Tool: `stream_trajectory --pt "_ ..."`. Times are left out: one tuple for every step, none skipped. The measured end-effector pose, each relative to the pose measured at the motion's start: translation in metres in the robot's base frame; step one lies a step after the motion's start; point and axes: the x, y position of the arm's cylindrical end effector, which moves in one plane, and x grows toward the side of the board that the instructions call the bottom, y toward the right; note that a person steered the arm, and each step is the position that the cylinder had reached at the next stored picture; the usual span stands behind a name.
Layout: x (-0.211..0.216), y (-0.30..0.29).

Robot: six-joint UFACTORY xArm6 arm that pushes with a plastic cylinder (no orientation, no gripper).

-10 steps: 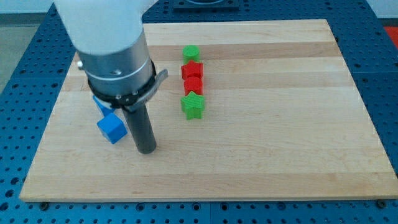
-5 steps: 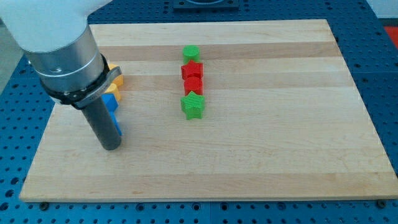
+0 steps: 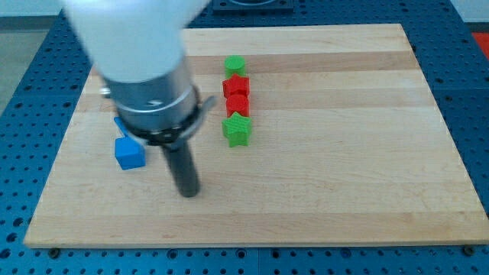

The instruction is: Push the blue cube left a bit

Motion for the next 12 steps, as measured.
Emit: stream_trajectory --pt "-0.061 0.002" --pt "-0.065 -0.004" --pt "-0.082 -0.038" --pt "-0.081 -0.056" --pt "-0.078 -0.067" --pt "-0.062 -0.068" --pt "-0.051 -0.068" --pt "-0.05 -0.069" --pt "-0.05 -0.071" --pt "-0.05 -0.075" --pt "-0.05 -0.076" --pt "-0.05 -0.078"
